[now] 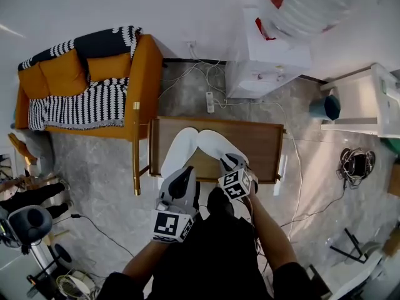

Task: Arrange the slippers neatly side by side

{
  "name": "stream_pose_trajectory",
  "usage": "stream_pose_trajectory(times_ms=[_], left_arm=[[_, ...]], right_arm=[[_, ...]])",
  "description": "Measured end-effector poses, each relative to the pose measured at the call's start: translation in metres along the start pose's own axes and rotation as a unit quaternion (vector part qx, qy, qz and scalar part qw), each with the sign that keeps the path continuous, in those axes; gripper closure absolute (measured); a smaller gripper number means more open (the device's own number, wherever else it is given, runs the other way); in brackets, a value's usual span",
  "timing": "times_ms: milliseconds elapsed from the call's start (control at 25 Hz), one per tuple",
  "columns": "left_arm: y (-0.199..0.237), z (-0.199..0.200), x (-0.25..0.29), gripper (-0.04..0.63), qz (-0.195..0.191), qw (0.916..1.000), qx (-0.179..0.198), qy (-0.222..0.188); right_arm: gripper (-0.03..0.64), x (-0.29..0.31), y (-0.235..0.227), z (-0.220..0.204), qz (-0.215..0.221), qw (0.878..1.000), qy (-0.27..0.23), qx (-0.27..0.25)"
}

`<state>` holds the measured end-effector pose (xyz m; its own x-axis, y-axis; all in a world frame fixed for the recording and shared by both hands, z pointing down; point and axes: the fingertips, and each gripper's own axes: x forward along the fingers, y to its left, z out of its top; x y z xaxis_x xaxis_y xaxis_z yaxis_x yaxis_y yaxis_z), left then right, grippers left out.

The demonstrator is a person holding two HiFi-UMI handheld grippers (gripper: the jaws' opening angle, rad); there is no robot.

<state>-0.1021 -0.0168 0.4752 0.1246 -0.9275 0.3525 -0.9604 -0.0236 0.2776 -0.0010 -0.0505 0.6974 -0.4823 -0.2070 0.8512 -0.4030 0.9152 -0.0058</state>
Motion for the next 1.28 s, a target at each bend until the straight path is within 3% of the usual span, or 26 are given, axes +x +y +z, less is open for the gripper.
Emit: stream_pose_trajectory(times_ms=[360,640,880,1040,1280], left_arm=[[0.004,-0.009,0.002,0.58,-0.003,0.9999,-0.006,0.011],[0.009,-0.017,0.002,0.58,-0.003,0.9997,-0.016,0.019],[0.016,-0.02,0.0,0.58,-0.003,0.9997,-0.014,0.021],[0.017,-0.02,-0.005,0.58,0.0,0.9996,-0.016,0.022],[0.017,-0.021,-0.006,0.58,-0.003,0.9996,-0.018,0.02]], right_arm=[[0.522,0.032,-0.003,-0.016,-0.001,0.998,0.044,-0.05],[0.523,0.046,-0.005,-0.022,-0.011,0.997,0.059,-0.045],[0.563,0.051,-0.006,-0.025,-0.019,0.996,0.069,-0.055],[0.584,0.05,-0.005,-0.024,-0.024,0.997,0.065,-0.037],[0.591,0.038,-0.012,-0.023,-0.04,0.997,0.055,0.03]])
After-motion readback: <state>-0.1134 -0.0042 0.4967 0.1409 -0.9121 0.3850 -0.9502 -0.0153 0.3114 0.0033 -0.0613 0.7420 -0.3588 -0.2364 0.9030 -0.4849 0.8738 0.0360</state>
